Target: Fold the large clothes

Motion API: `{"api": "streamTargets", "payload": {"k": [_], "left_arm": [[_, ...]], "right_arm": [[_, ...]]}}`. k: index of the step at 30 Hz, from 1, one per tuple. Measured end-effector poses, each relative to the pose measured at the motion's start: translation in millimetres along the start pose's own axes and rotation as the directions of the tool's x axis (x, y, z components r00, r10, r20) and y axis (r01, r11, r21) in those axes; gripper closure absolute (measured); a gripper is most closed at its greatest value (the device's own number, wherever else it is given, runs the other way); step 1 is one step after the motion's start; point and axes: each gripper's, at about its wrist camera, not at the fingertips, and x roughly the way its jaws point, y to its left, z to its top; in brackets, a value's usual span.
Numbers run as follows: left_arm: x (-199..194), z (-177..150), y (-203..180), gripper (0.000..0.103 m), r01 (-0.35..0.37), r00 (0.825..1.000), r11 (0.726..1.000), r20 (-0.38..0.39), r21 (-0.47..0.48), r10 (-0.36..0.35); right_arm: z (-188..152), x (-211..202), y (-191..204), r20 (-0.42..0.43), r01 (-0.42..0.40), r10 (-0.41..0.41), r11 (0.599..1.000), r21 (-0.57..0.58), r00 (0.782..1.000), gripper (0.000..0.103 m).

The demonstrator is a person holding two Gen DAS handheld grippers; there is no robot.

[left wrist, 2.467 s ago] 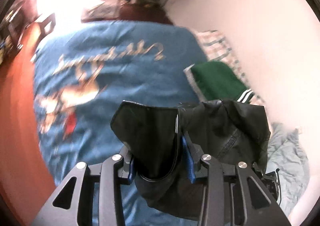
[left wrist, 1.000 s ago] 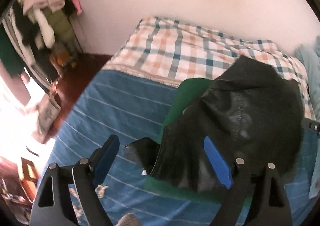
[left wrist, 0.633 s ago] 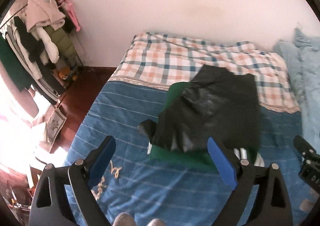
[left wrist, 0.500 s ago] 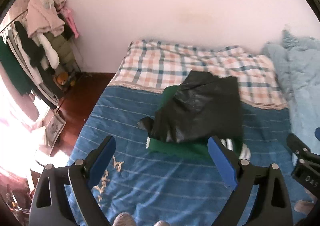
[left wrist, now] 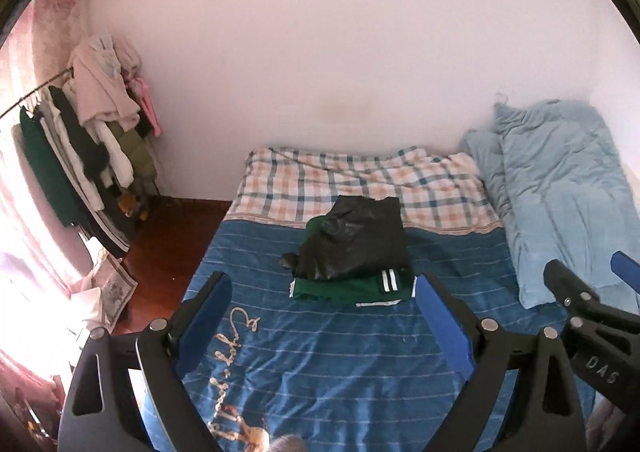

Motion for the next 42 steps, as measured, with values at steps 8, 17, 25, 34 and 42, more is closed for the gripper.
{"api": "streamTargets", "payload": {"k": [8,17,25,34,42], "left_arm": [[-66,-18,-3,0.009,0.02,1.0,0.999,0.009,-0.043,-0.019],[-110,-37,-2,0.009,0.006,0.999,0.998,0.043,-0.062,-0.003],[-134,-45,-5,0.009,-0.007,0.997,0.998,0.081,-0.068,0.013],[-138,-49,-6,0.009,-0.021,0.997,0.997,0.075,-0.076,0.027],[-139,-49,-5,0.009,-0.025,0.997,0.997,0.074,-0.076,0.031]], "right_arm": [[-18,-114,-19,0.073,0.037,-0.035,0.999,-0.027,0.997,0.004],[-31,-177,-36,0.121,0.015,-0.011,0.999,-0.037,0.993,0.004],[-36,-188,-43,0.12,-0.007,0.012,0.999,-0.046,0.993,0.004],[-37,-187,-51,0.105,-0.025,0.029,0.999,-0.042,0.994,0.004],[-38,-188,-53,0.109,-0.028,0.032,0.999,-0.041,0.994,0.004]]}}
